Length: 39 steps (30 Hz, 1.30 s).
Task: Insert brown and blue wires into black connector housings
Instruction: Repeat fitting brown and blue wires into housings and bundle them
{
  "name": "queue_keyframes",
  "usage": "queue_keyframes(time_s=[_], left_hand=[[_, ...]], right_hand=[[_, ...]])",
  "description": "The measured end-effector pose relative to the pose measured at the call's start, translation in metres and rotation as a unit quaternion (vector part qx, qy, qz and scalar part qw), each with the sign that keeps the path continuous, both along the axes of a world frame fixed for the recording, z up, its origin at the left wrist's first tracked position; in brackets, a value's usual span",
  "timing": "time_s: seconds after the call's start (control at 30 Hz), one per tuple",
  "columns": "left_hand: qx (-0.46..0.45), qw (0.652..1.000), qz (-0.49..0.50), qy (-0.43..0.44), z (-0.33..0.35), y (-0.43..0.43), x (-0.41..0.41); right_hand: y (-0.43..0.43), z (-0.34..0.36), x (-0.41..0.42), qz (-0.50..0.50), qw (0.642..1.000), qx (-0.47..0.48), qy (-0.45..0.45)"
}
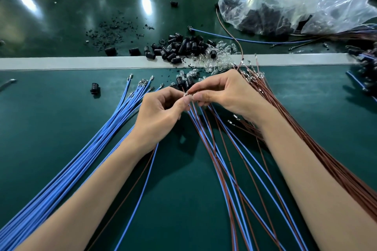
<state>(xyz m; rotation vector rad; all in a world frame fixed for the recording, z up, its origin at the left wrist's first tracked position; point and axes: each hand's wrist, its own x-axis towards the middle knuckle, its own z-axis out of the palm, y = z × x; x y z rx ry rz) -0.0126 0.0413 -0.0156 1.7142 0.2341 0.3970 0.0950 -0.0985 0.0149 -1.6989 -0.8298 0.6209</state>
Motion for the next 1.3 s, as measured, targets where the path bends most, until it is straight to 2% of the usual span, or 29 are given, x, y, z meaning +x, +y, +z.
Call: queue_keyframes(time_s=[0.23, 0.6, 0.83, 1.07, 1.3], left_hand=[[0.005, 1.000, 0.002, -0.009, -0.0026, 0.0003, -0.0007], [0.102, 0.994, 0.017, -0.027, -0.0050, -0.0029, 0.0001], [0.085, 0.996, 0.021, -0.025, -0.0035, -0.0030, 0.0003], [0.121, 0.992, 0.019, -0.014, -0.0034, -0.0056, 0.0011], [0.080, 0.996, 0.049, 0.003, -0.0021, -0.0037, 0.0020]], right_hand=[[-0.0012, -0.0017, -0.0004, 0.007, 1.000, -0.008, 0.011], [-0.0043, 0.0010, 0.0023, 0.019, 0.999, -0.033, 0.023], [-0.0017, 0.0014, -0.0002, 0.011, 0.999, -0.030, -0.018], [-0.0061, 0.0047, 0.0039, 0.027, 0.997, -0.059, -0.028], [-0.0004, 0.0011, -0.0015, 0.013, 0.998, -0.037, -0.047]])
